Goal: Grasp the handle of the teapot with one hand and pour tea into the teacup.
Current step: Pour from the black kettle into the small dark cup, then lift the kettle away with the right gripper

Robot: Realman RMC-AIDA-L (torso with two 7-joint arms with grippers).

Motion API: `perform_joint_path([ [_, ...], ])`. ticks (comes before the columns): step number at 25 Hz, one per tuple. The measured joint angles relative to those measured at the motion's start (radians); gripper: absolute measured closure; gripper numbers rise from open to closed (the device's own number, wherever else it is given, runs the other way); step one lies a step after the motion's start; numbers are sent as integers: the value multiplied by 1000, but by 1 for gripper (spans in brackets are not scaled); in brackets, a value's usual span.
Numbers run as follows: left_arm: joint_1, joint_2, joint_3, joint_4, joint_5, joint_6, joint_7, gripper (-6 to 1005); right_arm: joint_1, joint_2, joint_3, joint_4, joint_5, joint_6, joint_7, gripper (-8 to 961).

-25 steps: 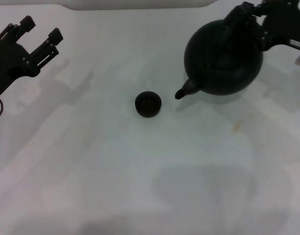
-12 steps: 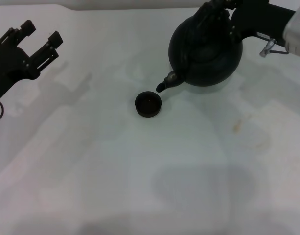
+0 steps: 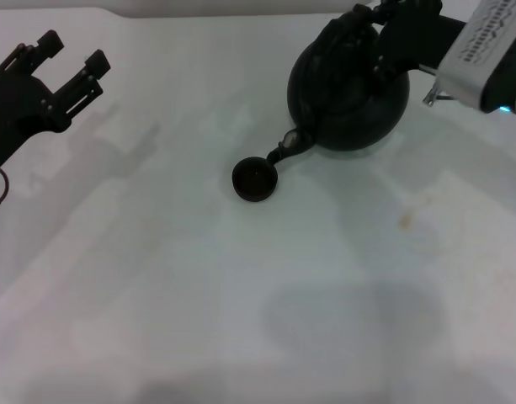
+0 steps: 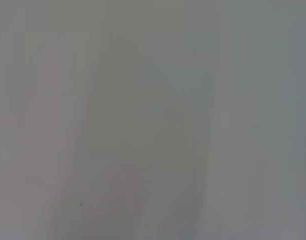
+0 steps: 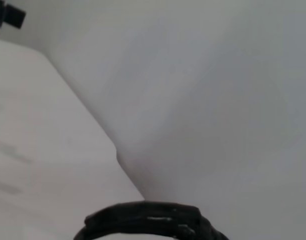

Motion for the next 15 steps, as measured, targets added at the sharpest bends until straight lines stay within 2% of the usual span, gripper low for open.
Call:
perform_joint_path([
  [4,0,0,0,-1,0,2,0,232,-4,0,-63,-21,-33,81,-1,838],
  [15,1,0,0,-10,0,-1,0,231,-17,0,-148,-68,-41,184,-39,841],
])
